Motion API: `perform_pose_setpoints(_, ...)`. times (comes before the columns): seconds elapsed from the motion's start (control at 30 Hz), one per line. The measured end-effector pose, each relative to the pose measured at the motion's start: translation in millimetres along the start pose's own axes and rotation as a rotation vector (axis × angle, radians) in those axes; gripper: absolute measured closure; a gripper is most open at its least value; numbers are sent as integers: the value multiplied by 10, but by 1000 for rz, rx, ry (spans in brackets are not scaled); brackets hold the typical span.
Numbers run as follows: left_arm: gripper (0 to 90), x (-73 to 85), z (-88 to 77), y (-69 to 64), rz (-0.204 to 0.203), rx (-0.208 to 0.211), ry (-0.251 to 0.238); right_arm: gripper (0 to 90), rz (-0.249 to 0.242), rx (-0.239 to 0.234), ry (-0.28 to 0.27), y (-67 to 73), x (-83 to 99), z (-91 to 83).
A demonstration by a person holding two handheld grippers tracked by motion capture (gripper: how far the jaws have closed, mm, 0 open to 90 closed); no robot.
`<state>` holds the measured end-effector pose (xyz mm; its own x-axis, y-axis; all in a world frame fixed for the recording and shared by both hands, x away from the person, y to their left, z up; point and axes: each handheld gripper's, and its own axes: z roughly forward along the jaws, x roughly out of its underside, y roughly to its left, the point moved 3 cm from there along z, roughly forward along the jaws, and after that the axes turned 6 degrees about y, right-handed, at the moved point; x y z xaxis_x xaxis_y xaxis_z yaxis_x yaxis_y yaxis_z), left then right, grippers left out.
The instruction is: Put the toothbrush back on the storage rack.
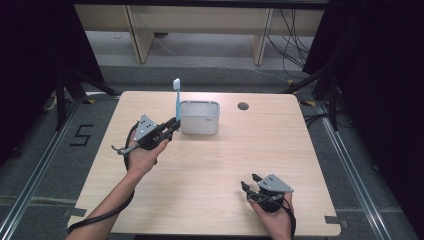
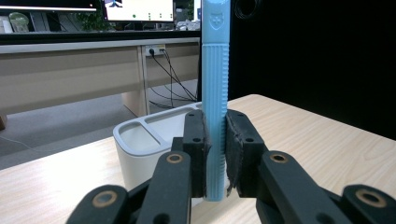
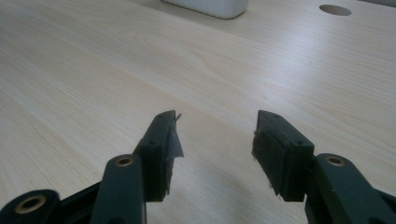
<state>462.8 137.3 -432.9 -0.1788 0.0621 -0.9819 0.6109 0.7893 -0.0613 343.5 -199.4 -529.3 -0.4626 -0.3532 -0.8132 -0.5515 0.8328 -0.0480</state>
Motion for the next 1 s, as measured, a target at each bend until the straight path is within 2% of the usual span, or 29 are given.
perform_pose_setpoints(0.07,786,-9,4,21,15,-2,8,495,1,0,0,-1,0,0)
perform_pose_setpoints(0.17,786,-30,28,24,-1,1,-6,495,3,-1,0,-1,0,-1)
perform_pose_setpoints(0.5,785,-90,108,59,9,-4,-12,495,-1,-1,2,-2,-1,0)
perform_pose_setpoints(0.53,786,-95,115,65,14,-5,-10,495,29,-11,10,24,5,-1)
perform_pose_setpoints(0.57,785,-102,130,66,10,-4,-18,495,29,-11,10,24,4,-1)
perform_pose_setpoints(0.6,785,-107,140,75,11,-7,-16,495,0,-1,2,-1,0,0)
perform_pose_setpoints(0.8,785,-124,199,127,3,-15,-25,495,2,-3,2,-2,0,-1)
perform_pose_setpoints(0.87,785,-127,213,147,8,-21,-25,495,19,-15,3,12,2,2)
perform_pose_setpoints(0.97,785,-135,234,166,6,-28,-29,495,18,-15,4,13,2,4)
perform_pose_setpoints(1.0,785,-139,244,168,4,-27,-36,495,0,-3,2,-1,0,0)
